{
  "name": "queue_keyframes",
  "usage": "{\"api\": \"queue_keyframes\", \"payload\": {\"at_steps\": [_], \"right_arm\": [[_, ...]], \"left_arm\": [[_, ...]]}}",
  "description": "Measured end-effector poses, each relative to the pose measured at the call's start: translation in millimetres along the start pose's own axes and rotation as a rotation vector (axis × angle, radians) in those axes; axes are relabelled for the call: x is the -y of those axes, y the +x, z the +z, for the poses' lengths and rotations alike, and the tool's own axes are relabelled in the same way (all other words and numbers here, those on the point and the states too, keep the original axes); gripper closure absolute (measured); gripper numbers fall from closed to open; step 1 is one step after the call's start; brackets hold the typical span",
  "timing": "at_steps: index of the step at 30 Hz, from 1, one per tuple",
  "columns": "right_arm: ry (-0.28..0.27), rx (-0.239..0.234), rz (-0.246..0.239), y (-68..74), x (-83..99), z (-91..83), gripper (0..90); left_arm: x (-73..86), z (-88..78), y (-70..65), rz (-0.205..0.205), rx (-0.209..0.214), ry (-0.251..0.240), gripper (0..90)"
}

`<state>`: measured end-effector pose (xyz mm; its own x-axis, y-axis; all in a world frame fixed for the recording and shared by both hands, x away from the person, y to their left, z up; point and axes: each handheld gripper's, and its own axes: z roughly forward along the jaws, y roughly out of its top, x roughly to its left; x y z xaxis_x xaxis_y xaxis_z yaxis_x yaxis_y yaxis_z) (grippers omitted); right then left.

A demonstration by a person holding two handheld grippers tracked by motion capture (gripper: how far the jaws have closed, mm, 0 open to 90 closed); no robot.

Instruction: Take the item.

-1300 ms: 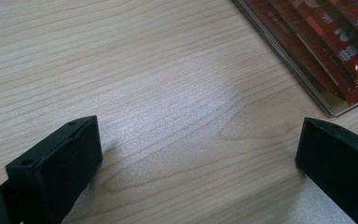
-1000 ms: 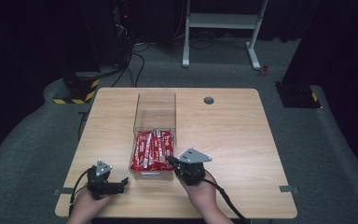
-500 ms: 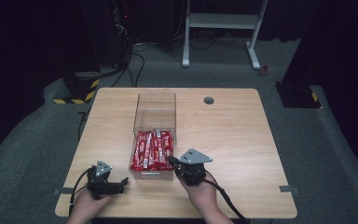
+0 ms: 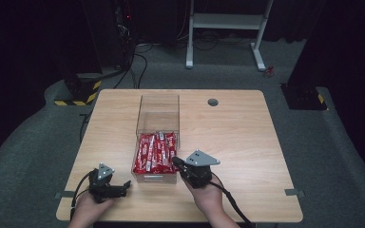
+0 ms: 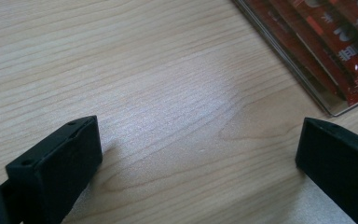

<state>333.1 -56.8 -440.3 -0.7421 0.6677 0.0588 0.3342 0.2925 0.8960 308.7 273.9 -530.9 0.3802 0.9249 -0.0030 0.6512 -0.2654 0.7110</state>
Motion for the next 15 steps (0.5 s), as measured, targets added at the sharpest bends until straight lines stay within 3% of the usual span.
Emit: {"api": "queue_keyframes", "payload": {"at_steps": [15], "right_arm": [[-0.025,0.010,0.000,-3.4,-3.5,-5.2,89.9]], "left_arm": [[0.0,0.0,0.0,0.000,0.000,0.000,0.6]]}}
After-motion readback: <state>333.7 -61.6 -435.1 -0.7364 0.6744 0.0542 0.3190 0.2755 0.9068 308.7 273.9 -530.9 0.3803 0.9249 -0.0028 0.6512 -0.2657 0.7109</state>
